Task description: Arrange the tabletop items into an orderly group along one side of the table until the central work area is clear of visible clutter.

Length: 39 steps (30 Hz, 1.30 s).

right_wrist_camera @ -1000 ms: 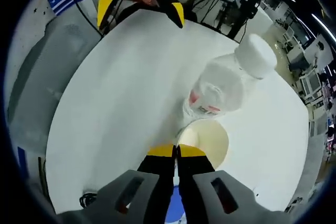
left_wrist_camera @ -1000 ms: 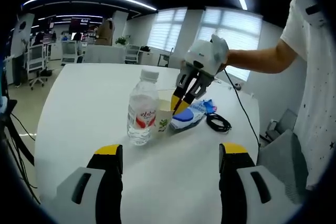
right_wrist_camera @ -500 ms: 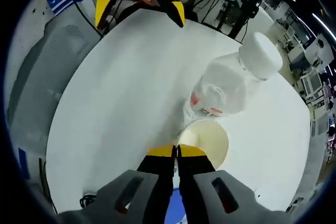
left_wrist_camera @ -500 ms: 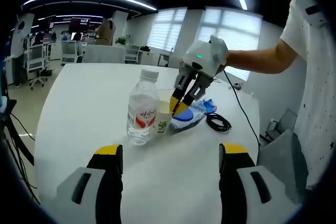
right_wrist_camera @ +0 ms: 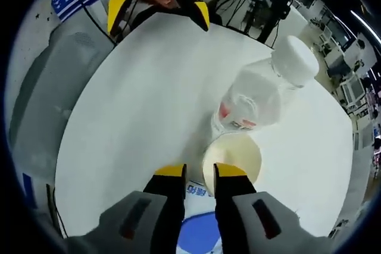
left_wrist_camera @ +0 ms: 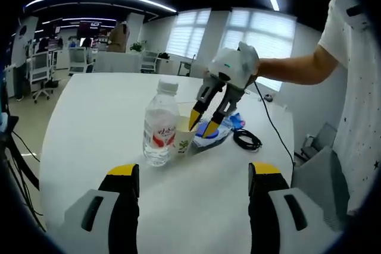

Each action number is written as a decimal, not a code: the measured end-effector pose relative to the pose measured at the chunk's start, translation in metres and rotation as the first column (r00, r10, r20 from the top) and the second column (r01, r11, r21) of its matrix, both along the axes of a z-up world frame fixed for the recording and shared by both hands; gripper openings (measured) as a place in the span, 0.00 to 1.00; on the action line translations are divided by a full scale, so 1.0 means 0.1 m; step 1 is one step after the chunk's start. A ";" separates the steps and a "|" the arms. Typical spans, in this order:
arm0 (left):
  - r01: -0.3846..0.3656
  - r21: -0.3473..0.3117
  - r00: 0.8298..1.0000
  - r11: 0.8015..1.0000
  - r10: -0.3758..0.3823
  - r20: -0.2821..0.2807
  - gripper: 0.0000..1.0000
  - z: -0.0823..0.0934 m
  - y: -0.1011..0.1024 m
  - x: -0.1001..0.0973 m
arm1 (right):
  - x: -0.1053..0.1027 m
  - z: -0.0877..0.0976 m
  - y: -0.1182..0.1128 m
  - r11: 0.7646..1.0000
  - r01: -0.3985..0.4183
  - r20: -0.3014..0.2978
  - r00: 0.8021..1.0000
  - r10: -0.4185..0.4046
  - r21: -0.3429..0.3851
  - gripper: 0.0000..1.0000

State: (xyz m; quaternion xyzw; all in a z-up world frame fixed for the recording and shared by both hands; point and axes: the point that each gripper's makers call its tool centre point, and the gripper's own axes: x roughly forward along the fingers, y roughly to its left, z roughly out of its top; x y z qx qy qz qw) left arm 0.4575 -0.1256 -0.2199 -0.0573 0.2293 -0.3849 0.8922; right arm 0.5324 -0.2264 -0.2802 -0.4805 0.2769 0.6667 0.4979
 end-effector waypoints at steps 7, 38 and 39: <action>0.007 0.004 1.000 1.000 -0.007 0.006 0.76 0.03 -0.02 0.00 | -0.05 0.05 -0.01 0.999 0.033 -0.017 0.999 -0.033 0.025 0.29; 0.080 0.032 0.996 0.996 -0.081 0.031 0.80 0.23 -0.24 0.00 | -0.26 0.38 -0.28 0.944 0.273 -0.116 0.960 -0.255 0.186 0.60; 0.082 0.032 0.996 0.996 -0.083 0.032 0.80 0.24 -0.25 0.00 | -0.27 0.39 -0.30 0.938 0.289 -0.125 0.955 -0.269 0.191 0.60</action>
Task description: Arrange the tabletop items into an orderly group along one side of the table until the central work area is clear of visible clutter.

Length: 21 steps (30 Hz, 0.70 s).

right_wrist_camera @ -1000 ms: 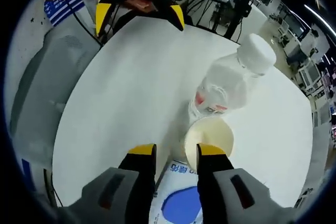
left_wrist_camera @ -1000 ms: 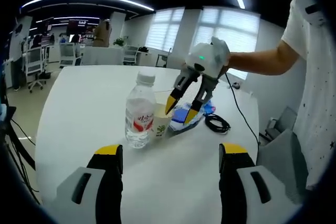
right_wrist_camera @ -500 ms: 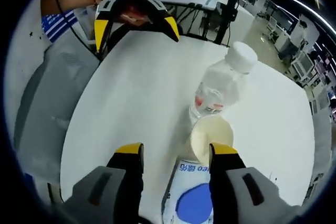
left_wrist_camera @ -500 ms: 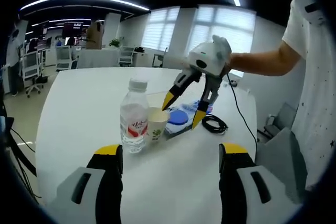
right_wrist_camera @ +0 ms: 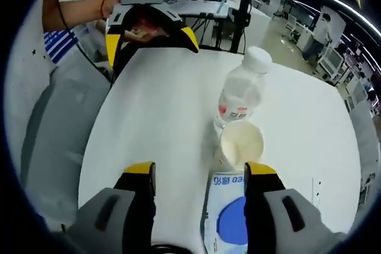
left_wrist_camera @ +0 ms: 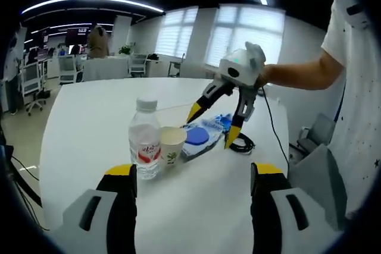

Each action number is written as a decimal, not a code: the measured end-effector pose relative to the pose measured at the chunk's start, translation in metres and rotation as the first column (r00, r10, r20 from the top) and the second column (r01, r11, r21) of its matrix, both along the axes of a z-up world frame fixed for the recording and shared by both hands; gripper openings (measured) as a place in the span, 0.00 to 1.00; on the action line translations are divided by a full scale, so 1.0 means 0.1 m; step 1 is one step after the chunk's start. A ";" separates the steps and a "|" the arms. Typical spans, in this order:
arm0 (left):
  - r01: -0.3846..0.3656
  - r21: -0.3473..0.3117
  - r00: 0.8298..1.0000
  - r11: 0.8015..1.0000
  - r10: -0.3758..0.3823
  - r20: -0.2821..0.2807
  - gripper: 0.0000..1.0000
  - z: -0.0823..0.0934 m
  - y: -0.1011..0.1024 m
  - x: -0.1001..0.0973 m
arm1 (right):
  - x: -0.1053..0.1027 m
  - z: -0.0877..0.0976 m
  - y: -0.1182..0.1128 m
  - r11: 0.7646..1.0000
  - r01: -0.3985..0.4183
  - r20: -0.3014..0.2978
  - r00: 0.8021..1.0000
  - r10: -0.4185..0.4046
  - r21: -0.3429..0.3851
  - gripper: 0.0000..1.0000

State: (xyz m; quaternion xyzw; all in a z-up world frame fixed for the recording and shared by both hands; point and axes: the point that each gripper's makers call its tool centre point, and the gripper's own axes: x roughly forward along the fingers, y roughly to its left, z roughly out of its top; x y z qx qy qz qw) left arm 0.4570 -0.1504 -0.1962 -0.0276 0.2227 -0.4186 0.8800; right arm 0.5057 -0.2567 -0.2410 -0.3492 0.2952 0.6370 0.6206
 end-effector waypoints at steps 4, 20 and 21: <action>0.010 0.005 1.000 1.000 -0.010 0.006 0.80 0.04 -0.03 0.00 | 0.00 0.05 -0.07 0.999 0.044 -0.005 0.999 -0.044 0.024 0.62; 0.067 0.025 0.998 0.997 -0.068 0.015 0.82 0.14 -0.27 -0.06 | -0.11 0.29 -0.50 0.958 0.252 -0.030 0.968 -0.250 0.137 0.65; 0.070 0.026 0.997 0.997 -0.070 0.015 0.82 0.14 -0.28 -0.07 | -0.11 0.29 -0.51 0.957 0.256 -0.031 0.967 -0.254 0.139 0.65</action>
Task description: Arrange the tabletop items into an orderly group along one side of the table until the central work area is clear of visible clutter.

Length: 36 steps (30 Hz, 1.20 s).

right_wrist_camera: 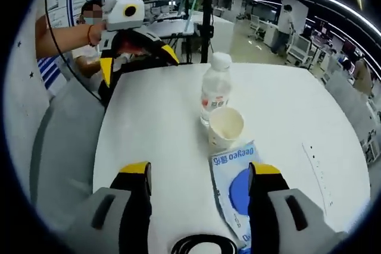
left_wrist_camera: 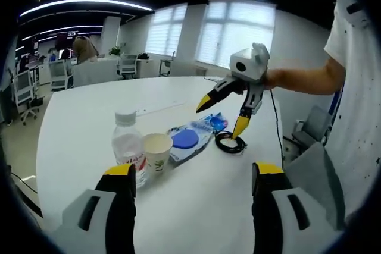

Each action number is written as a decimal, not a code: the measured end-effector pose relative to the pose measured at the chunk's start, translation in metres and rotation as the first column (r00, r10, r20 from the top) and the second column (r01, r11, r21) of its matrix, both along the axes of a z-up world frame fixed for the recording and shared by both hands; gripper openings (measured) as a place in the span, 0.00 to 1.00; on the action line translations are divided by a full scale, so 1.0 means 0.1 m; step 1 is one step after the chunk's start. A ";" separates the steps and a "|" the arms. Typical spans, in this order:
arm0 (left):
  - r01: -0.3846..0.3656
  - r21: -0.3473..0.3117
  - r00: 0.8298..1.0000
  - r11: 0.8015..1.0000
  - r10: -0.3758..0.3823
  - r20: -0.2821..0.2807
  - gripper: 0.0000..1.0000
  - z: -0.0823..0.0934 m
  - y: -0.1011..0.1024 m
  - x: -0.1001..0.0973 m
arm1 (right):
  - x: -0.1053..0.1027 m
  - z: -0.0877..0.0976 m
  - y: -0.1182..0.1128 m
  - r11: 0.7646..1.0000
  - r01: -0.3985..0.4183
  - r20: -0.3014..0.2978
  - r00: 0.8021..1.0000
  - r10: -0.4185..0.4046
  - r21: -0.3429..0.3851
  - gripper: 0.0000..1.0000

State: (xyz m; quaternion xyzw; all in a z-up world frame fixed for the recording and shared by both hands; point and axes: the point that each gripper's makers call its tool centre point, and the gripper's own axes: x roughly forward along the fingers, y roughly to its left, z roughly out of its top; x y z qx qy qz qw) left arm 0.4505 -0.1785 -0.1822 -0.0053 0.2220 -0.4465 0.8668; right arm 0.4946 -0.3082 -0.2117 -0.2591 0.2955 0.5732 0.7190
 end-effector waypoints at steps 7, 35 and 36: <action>0.016 0.010 1.000 1.000 -0.016 -0.006 0.85 0.03 -0.08 -0.06 | -0.09 0.08 -0.24 0.997 0.075 0.006 0.997 -0.075 0.029 0.65; 0.040 0.050 0.999 0.998 -0.039 -0.015 0.95 0.10 -0.40 -0.21 | -0.48 0.25 -1.51 0.903 0.398 -0.007 0.915 -0.402 0.164 0.68; 0.038 0.052 0.999 0.998 -0.037 -0.012 0.96 0.10 -0.41 -0.21 | -0.49 0.25 -1.55 0.898 0.406 -0.009 0.912 -0.411 0.166 0.68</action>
